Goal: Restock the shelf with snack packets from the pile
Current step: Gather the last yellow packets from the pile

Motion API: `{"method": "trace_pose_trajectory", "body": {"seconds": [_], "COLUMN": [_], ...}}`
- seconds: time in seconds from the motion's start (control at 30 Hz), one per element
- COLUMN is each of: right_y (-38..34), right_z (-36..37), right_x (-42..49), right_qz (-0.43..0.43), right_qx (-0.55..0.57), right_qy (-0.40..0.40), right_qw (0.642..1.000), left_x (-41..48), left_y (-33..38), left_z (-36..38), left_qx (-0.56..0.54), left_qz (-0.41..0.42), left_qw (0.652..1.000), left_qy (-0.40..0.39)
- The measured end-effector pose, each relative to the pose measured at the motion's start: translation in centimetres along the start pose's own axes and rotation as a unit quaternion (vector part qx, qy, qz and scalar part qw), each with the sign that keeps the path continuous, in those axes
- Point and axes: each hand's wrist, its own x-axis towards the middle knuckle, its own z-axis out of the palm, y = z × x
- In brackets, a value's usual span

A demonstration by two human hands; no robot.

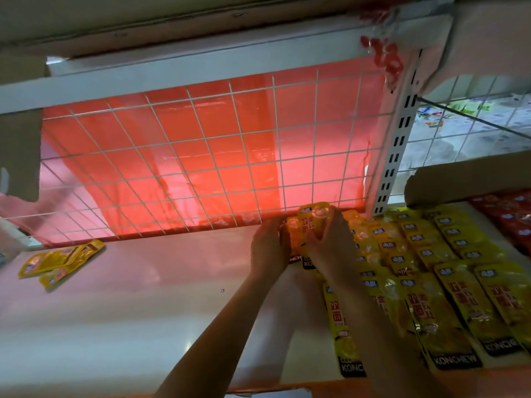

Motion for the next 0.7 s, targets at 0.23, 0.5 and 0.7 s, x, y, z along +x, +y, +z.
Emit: {"method": "trace_pose_trajectory", "body": {"seconds": [0.23,0.5,0.7], "right_y": [-0.8,0.0,0.2], "right_z": [1.3,1.3,1.9], "right_x": [0.4,0.1,-0.3], "right_qz": [-0.027,-0.048,-0.049], "right_qx": [-0.041,-0.060,-0.084], "right_qy": [-0.032,-0.005,-0.005], "right_qw": [0.998,0.997,0.995], "left_x": [0.0,-0.8,-1.1], "left_y": [0.3,-1.1,-1.1], "left_z": [-0.3,-0.8,0.1], "left_qx": [-0.193,-0.049,0.073], "left_qz": [-0.133,-0.118,-0.065], "left_qw": [0.972,0.991,0.993], "left_qy": [-0.020,-0.049,-0.063]}}
